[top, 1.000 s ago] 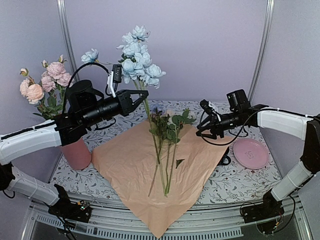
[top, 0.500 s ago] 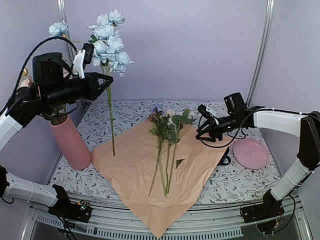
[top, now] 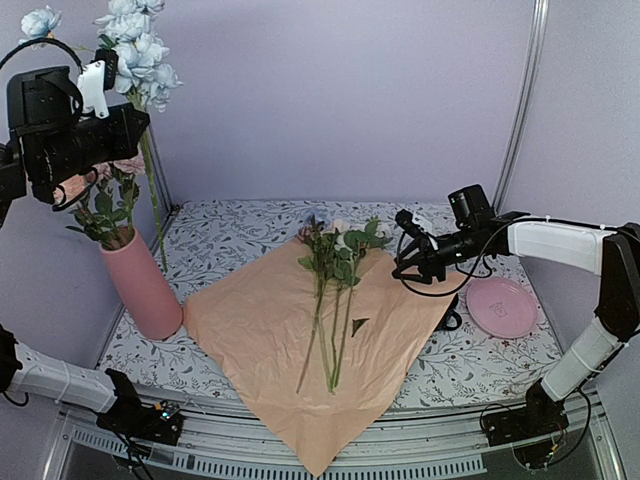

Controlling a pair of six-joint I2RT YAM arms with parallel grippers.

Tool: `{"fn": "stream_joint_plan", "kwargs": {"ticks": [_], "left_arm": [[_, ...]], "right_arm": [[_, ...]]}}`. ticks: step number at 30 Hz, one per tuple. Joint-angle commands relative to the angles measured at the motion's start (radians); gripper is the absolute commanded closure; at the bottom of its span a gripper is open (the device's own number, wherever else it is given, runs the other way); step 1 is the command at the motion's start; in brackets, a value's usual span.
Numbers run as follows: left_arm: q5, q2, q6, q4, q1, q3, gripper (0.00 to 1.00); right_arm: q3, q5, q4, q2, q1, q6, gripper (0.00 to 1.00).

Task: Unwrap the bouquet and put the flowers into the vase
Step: Place the fake flower in the vase.

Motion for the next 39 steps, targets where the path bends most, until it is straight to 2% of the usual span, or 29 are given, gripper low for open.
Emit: {"fn": "stream_joint_plan", "kwargs": {"ticks": [1, 10, 15, 20, 23, 28, 32, 39], "left_arm": [[-0.186, 0.035, 0.052, -0.074, 0.016, 0.118, 1.00], [-0.409, 0.054, 0.152, 0.023, 0.018, 0.126, 1.00], [-0.478, 0.020, 0.294, 0.201, 0.017, 0.114, 1.00], [-0.558, 0.032, 0.434, 0.300, 0.018, 0.136, 1.00], [-0.581, 0.022, 0.525, 0.391, 0.018, 0.095, 1.00], [-0.515, -0.011, 0.609, 0.501, 0.033, -0.014, 1.00], [-0.408, -0.003, 0.490, 0.390, 0.077, 0.006, 1.00], [-0.268, 0.025, 0.381, 0.293, 0.190, -0.014, 1.00]], "right_arm": [[-0.006, 0.009, -0.017, -0.034, 0.004, -0.017, 0.51], [-0.009, 0.014, -0.020, -0.034, 0.004, -0.027, 0.51], [-0.009, 0.019, -0.022, -0.037, 0.003, -0.030, 0.51], [-0.009, 0.019, -0.022, -0.036, 0.003, -0.032, 0.51], [-0.009, 0.020, -0.023, -0.037, 0.003, -0.033, 0.51], [-0.009, 0.023, -0.026, -0.040, 0.004, -0.035, 0.51], [-0.011, 0.025, -0.028, -0.042, 0.003, -0.037, 0.51], [-0.012, 0.024, -0.028, -0.044, 0.003, -0.039, 0.51]]}}
